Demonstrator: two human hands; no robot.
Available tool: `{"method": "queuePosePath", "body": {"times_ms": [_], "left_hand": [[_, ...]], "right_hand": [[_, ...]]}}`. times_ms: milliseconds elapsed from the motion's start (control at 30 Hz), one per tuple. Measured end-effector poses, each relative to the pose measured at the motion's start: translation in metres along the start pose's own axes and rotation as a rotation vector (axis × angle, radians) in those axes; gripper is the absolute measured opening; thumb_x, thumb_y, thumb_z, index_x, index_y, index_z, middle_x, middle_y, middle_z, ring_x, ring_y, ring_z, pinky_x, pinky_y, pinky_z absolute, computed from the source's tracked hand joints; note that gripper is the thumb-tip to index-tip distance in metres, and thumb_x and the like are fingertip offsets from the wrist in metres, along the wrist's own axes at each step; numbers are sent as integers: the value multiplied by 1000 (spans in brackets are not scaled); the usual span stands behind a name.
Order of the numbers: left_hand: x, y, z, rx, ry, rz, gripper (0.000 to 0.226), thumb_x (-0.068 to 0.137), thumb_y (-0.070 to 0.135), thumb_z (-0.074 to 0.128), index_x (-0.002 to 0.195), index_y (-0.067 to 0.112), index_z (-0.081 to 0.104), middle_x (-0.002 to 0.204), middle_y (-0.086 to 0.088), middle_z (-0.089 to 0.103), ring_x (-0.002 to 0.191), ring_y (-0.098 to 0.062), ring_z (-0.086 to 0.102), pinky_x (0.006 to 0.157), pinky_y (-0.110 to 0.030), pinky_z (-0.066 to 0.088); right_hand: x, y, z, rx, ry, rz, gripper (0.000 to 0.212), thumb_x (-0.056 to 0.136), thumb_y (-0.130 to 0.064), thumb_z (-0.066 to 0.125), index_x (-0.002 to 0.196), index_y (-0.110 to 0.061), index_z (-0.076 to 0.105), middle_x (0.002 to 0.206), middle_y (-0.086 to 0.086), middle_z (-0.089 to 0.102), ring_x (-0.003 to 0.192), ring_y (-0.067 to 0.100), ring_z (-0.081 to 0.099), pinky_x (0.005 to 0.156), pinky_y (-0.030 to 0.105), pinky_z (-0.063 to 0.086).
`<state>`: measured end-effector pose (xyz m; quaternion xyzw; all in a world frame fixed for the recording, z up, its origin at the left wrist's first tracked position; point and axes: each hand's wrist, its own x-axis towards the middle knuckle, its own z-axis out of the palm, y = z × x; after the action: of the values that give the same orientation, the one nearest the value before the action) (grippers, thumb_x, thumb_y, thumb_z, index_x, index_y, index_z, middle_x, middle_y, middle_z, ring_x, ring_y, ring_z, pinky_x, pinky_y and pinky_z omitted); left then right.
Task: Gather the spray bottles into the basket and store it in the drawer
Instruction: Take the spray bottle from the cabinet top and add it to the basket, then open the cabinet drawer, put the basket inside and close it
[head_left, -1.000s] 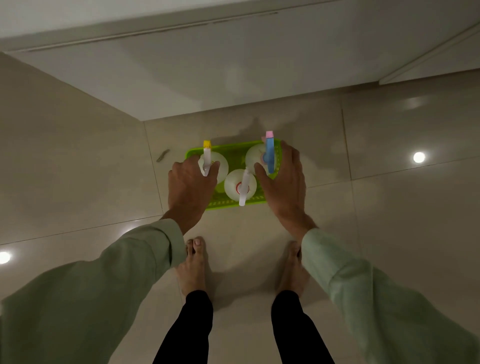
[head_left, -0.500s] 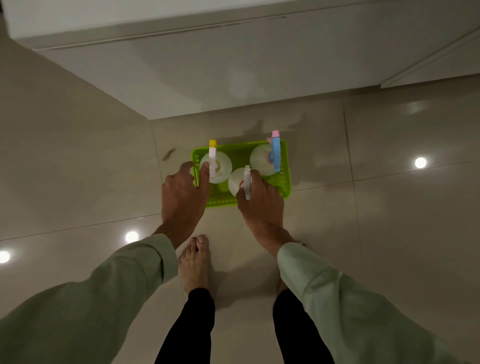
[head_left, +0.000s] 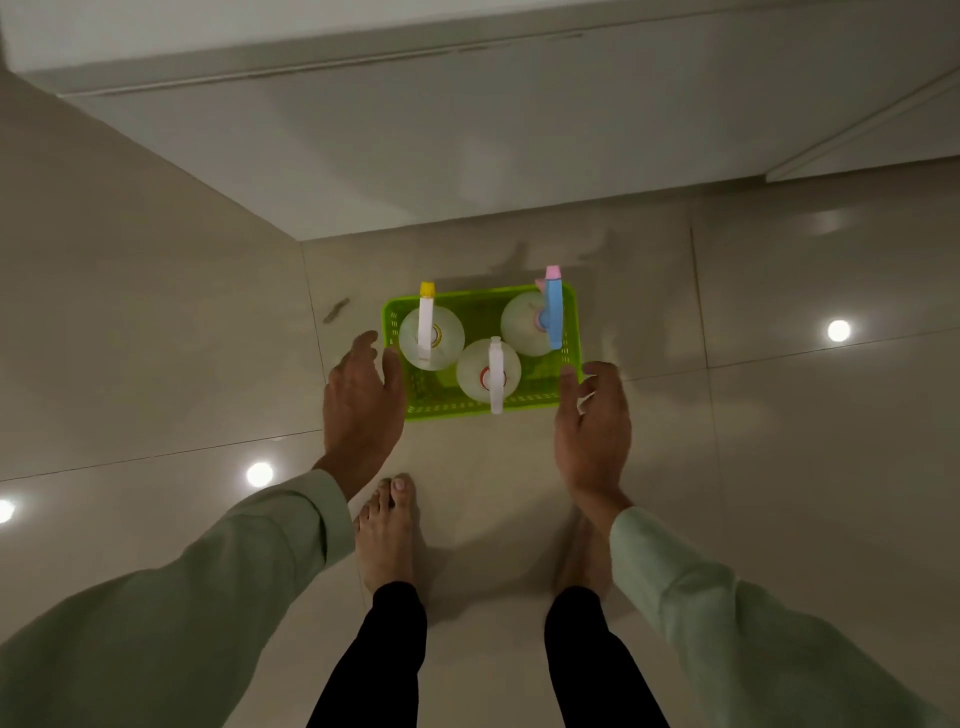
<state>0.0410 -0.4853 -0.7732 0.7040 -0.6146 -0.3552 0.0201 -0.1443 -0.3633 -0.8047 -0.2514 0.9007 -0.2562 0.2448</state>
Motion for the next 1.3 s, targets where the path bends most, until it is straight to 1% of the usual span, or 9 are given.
{"method": "queuePosePath", "body": {"times_ms": [167, 300, 400, 467, 567, 900, 1100, 1200, 1300], "left_hand": [[16, -13, 31, 15, -148, -82, 74, 91, 14, 60, 152, 6, 19, 156, -18, 31, 139, -39, 37, 109, -48, 37], [39, -24, 57, -42, -167, -206, 80, 84, 9, 64, 151, 5, 21, 146, -23, 43, 133, -43, 43, 102, -52, 41], [47, -31, 70, 5, -148, -221, 56, 83, 3, 60, 134, 4, 38, 116, -26, 59, 108, -48, 55, 76, -45, 45], [46, -33, 72, 40, -99, -193, 43, 84, 0, 57, 124, 3, 44, 107, -27, 61, 99, -48, 56, 70, -42, 40], [39, -27, 62, 77, -81, -142, 39, 85, -1, 53, 124, 2, 45, 107, -28, 62, 98, -49, 57, 71, -44, 40], [-42, 62, -74, 14, -59, 23, 45, 81, -10, 52, 123, 3, 52, 86, -19, 66, 72, -35, 58, 63, -41, 46], [-91, 129, -176, -4, -2, 57, 39, 78, -9, 55, 113, 6, 58, 78, -14, 66, 73, -38, 60, 64, -40, 47], [-99, 158, -225, -17, 0, 73, 36, 77, -8, 57, 109, 7, 61, 84, -15, 69, 79, -36, 63, 69, -44, 53], [-91, 181, -261, -25, -5, 65, 38, 75, -6, 57, 109, 10, 63, 87, -12, 71, 77, -30, 64, 63, -35, 51]], "right_hand": [[42, 32, 28, 0, -260, 232, 69, 88, -27, 71, 146, -11, 37, 139, 17, 51, 127, 35, 50, 95, 36, 41], [66, 44, 52, 45, -334, 206, 43, 89, -16, 67, 129, -11, 51, 120, 13, 64, 111, 35, 61, 84, 34, 46], [74, 47, 60, -22, -236, 130, 28, 90, -1, 53, 117, -5, 56, 103, 18, 68, 97, 39, 62, 72, 33, 39], [74, 47, 57, -53, -186, 88, 29, 88, 7, 45, 112, -1, 58, 98, 23, 67, 92, 42, 61, 68, 32, 32], [67, 40, 41, -35, -199, 57, 32, 87, 10, 42, 112, 0, 59, 99, 23, 67, 92, 41, 61, 72, 38, 40], [23, -50, -111, 64, -230, -85, 26, 90, 11, 44, 102, -6, 59, 73, -1, 57, 63, 17, 53, 56, 29, 37], [1, -127, -213, 99, -233, -167, 27, 90, 12, 48, 99, -11, 61, 70, 5, 60, 60, 18, 53, 51, 18, 37], [2, -169, -252, 104, -240, -218, 27, 89, 10, 50, 97, -13, 61, 70, 8, 60, 62, 19, 53, 53, 23, 40], [14, -208, -275, 115, -228, -258, 24, 87, 11, 52, 91, -11, 60, 69, 9, 59, 62, 25, 53, 59, 39, 44]]}}
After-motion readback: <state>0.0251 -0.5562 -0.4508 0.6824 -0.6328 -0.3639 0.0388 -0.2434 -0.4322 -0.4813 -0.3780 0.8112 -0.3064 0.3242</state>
